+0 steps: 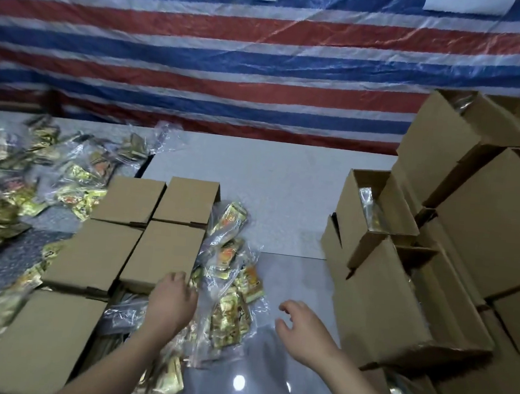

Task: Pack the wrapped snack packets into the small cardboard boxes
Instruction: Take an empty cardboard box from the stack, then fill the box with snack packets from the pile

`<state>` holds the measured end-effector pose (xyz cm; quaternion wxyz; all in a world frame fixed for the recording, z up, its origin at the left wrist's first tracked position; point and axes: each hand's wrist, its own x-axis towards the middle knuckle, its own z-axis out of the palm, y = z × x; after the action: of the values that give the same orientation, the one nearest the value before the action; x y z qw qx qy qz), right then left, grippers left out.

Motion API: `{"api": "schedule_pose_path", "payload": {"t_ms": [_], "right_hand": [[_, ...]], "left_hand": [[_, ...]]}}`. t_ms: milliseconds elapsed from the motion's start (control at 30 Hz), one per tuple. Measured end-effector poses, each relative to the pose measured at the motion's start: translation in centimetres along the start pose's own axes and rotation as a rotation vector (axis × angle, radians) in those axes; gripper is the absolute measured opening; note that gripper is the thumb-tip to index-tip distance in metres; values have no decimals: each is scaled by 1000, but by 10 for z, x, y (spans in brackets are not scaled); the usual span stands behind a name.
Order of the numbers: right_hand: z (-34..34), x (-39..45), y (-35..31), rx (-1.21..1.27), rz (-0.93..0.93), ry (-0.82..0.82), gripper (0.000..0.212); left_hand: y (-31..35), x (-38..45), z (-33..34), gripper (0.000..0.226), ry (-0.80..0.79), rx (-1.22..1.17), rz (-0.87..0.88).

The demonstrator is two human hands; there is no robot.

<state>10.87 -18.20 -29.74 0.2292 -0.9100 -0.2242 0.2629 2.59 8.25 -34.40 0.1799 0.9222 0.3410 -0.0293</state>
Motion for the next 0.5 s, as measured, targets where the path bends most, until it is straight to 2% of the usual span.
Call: {"api": "schedule_pose_path", "payload": {"t_ms": [100, 200, 267, 367, 500], "right_hand": [[8, 12, -5, -7, 6, -35, 40], [18, 17, -6, -2, 14, -59, 40], [24, 18, -4, -2, 13, -60, 40], [28, 19, -1, -4, 19, -57, 40], [31, 23, -5, 2, 20, -67, 39]], "left_hand": [[-11, 31, 8, 75, -79, 180, -39], [-19, 58, 22, 103, -184, 225, -89], [-20, 70, 28, 101, -236, 250, -110], [-15, 76, 33, 87, -234, 321, -107], [-17, 70, 31, 95, -160, 396, -22]]}}
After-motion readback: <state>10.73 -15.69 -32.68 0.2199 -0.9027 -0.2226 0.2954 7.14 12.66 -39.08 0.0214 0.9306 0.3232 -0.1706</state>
